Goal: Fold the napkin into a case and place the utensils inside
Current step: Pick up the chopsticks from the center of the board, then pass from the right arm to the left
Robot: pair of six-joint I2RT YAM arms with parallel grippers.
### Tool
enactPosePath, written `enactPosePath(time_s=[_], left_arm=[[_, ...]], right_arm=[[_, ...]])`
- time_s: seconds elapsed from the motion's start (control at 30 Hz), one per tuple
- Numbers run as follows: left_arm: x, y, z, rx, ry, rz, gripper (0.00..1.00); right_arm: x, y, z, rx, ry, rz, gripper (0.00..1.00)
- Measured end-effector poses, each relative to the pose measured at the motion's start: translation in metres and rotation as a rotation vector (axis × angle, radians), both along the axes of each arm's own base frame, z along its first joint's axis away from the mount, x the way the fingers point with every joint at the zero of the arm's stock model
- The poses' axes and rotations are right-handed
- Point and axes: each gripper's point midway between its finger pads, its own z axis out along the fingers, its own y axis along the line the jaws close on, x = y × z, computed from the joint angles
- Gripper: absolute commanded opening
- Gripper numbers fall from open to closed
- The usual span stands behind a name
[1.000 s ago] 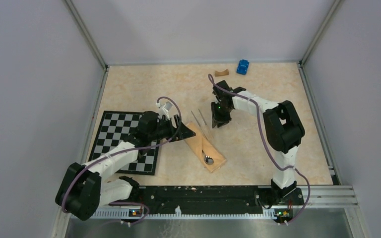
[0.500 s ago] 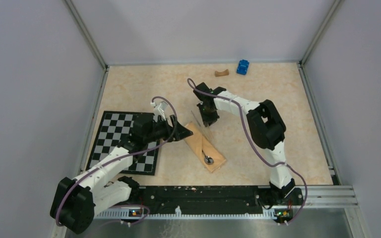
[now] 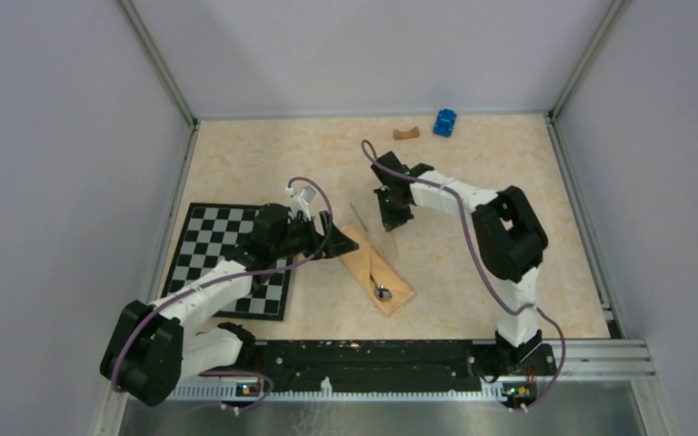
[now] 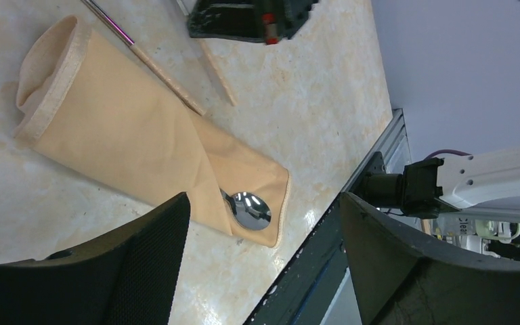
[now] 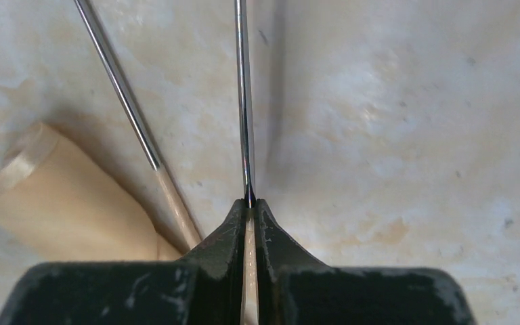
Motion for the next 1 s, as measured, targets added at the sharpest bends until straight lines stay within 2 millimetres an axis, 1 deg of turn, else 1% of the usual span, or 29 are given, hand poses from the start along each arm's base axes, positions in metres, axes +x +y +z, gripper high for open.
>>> enactPosePath(time_s=[0.03, 0.1, 0.13, 0.2, 0.27, 0.37, 0.4, 0.43, 0.47, 0.57, 0.63, 0.77, 0.8, 0.83, 0.87, 0.93, 0.97, 1.0], left_arm=[[0.002, -0.003, -0.003, -0.003, 0.005, -0.008, 0.84], [0.006, -0.01, -0.008, -0.014, 0.007, -0.02, 0.84], [0.007, -0.014, -0.009, -0.02, 0.005, -0.026, 0.84], [0.01, -0.023, -0.012, -0.032, -0.003, -0.043, 0.84], [0.011, -0.036, -0.014, -0.038, -0.013, -0.067, 0.84], [0.014, -0.058, -0.009, -0.051, -0.037, -0.106, 0.78], [0.019, -0.069, 0.002, -0.069, -0.067, -0.119, 0.75], [0.018, -0.074, 0.001, -0.069, -0.066, -0.13, 0.72], [0.019, -0.078, 0.004, -0.076, -0.076, -0.136, 0.69], [0.021, -0.087, 0.012, -0.1, -0.098, -0.138, 0.55], [0.023, -0.087, 0.012, -0.101, -0.101, -0.125, 0.42], [0.027, -0.085, 0.01, -0.092, -0.102, -0.102, 0.07], [0.028, -0.084, 0.008, -0.079, -0.105, -0.097, 0.02], [0.029, -0.082, 0.004, -0.063, -0.097, -0.091, 0.0], [0.028, -0.081, 0.003, -0.059, -0.1, -0.098, 0.0], [0.024, -0.079, 0.006, -0.036, -0.127, -0.117, 0.0], [0.021, -0.073, 0.007, -0.009, -0.133, -0.128, 0.0], [0.019, -0.069, 0.007, 0.009, -0.132, -0.135, 0.0]], right_arm=[[-0.003, -0.004, 0.005, 0.041, 0.001, -0.02, 0.0], [-0.005, -0.013, 0.023, 0.138, -0.01, -0.076, 0.0], [-0.005, -0.016, 0.034, 0.188, -0.022, -0.105, 0.0], [-0.002, -0.02, 0.064, 0.301, -0.072, -0.158, 0.0], [0.0, -0.015, 0.097, 0.431, -0.134, -0.194, 0.0], [-0.007, 0.0, 0.13, 0.593, -0.179, -0.204, 0.0], [-0.01, 0.003, 0.135, 0.634, -0.179, -0.213, 0.0], [-0.014, 0.007, 0.14, 0.681, -0.176, -0.222, 0.0], [-0.017, 0.01, 0.142, 0.707, -0.167, -0.229, 0.0], [-0.02, 0.016, 0.142, 0.757, -0.142, -0.256, 0.0], [-0.022, 0.019, 0.142, 0.779, -0.126, -0.267, 0.0], [-0.03, 0.022, 0.148, 0.825, -0.113, -0.28, 0.0], [-0.033, 0.022, 0.15, 0.836, -0.114, -0.279, 0.03], [-0.036, 0.021, 0.153, 0.844, -0.119, -0.276, 0.15], [-0.038, 0.019, 0.155, 0.842, -0.125, -0.273, 0.23], [-0.044, 0.015, 0.157, 0.826, -0.14, -0.23, 0.31], [-0.048, 0.013, 0.159, 0.807, -0.164, -0.185, 0.4], [-0.051, 0.01, 0.163, 0.795, -0.188, -0.143, 0.45]])
